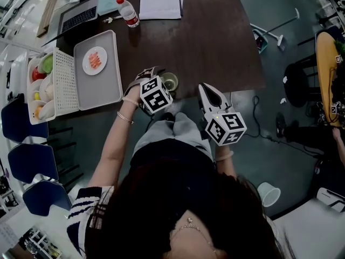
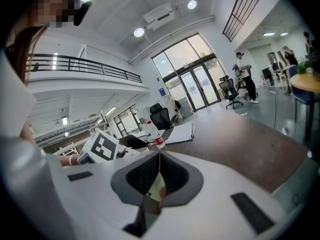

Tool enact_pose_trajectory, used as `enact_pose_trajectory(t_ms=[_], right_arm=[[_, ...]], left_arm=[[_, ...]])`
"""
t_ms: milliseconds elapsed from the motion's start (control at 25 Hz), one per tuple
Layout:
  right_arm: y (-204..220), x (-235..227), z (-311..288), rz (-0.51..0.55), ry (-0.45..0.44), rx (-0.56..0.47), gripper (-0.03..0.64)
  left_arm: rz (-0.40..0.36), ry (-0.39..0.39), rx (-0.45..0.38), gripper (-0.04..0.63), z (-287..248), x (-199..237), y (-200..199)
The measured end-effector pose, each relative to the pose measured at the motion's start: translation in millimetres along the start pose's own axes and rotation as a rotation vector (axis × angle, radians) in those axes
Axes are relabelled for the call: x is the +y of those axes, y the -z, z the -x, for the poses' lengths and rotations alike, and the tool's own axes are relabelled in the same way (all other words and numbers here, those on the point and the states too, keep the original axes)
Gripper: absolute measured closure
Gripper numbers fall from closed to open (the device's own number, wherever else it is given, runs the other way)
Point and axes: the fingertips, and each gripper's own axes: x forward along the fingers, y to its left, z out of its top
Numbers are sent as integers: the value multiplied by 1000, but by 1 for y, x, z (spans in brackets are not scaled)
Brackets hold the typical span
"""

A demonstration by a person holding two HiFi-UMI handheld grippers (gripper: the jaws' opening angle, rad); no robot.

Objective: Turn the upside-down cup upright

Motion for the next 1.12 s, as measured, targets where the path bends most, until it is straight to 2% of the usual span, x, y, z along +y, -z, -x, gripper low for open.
enact_pose_trajectory(t_ms=[120, 200, 360, 600, 840, 960, 1000, 1080, 1120], right_arm=[[0, 3, -1, 3, -9, 2, 595], [1, 6, -3, 4, -17, 3, 595], [2, 13, -7, 14, -35, 8, 595], [0, 25, -13, 39, -67, 2, 595], [-4, 36, -18, 76, -89, -6, 595], [-4, 41, -21, 104, -94, -1, 595], [-4, 42, -22, 113, -97, 2, 595], [-4, 44, -23, 124, -104, 1, 595], [-4, 45, -24, 128, -108, 0, 595]], left_arm=[[35, -66, -50, 195, 21, 9, -5], [88, -100, -106, 195, 38, 13, -8], [224, -128, -264, 195, 74, 14, -18], [386, -194, -473, 195, 120, 20, -22], [549, -205, -678, 195, 160, 22, -28], [601, -217, -740, 196, 173, 23, -28], [610, -227, -752, 206, 176, 23, -27], [624, -262, -775, 324, 181, 25, -25], [628, -277, -782, 343, 182, 25, -25]])
